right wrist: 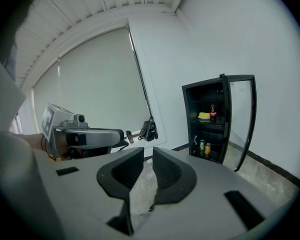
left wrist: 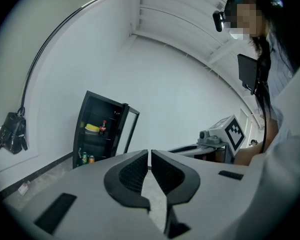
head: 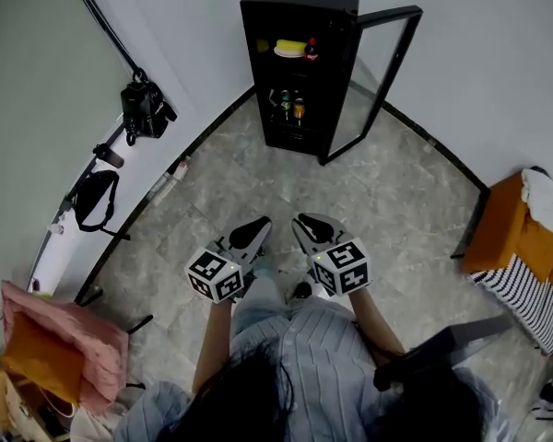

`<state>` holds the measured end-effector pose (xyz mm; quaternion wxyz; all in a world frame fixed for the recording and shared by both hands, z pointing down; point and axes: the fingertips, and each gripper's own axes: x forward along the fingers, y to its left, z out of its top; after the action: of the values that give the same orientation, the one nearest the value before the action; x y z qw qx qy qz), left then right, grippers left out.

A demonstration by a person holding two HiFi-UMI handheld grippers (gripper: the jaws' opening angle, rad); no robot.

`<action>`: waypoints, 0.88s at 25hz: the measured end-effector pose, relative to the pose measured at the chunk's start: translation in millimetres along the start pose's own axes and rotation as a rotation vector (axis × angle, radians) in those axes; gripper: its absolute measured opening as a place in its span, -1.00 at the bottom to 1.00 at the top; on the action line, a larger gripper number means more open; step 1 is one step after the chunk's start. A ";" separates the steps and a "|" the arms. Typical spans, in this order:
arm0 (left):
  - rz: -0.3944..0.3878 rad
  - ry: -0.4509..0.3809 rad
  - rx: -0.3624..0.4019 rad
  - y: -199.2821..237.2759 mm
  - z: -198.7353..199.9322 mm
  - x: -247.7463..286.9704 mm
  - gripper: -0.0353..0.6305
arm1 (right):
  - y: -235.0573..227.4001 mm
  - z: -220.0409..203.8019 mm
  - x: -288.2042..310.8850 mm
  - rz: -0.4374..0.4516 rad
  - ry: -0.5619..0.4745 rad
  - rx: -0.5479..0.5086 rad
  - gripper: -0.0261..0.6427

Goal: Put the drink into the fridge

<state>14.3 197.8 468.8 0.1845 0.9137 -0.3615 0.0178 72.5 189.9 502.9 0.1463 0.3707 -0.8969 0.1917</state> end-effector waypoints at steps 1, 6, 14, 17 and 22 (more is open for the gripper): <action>-0.001 -0.003 0.002 -3.1 0.5 0.6 -0.87 | -0.5 -1.0 -2.4 -0.001 0.002 -0.006 -0.73; -0.012 -0.010 0.017 -17.1 2.4 5.6 -0.87 | 2.4 5.2 -13.7 0.005 -0.012 -0.019 -0.74; -0.031 -0.008 0.039 -30.0 4.2 6.2 -0.87 | 6.0 5.7 -22.3 0.001 -0.025 -0.021 -0.74; -0.033 -0.011 0.040 -33.3 3.1 5.0 -0.87 | 5.1 2.6 -24.2 -0.004 -0.023 -0.022 -0.75; -0.037 -0.013 0.039 -35.8 3.6 6.5 -0.87 | 0.6 -1.3 -23.1 -0.008 -0.019 -0.031 -0.74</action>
<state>42.7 216.3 454.9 0.1645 0.9239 -0.3452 0.0153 88.0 204.9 494.6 0.1446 0.3739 -0.8995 0.1737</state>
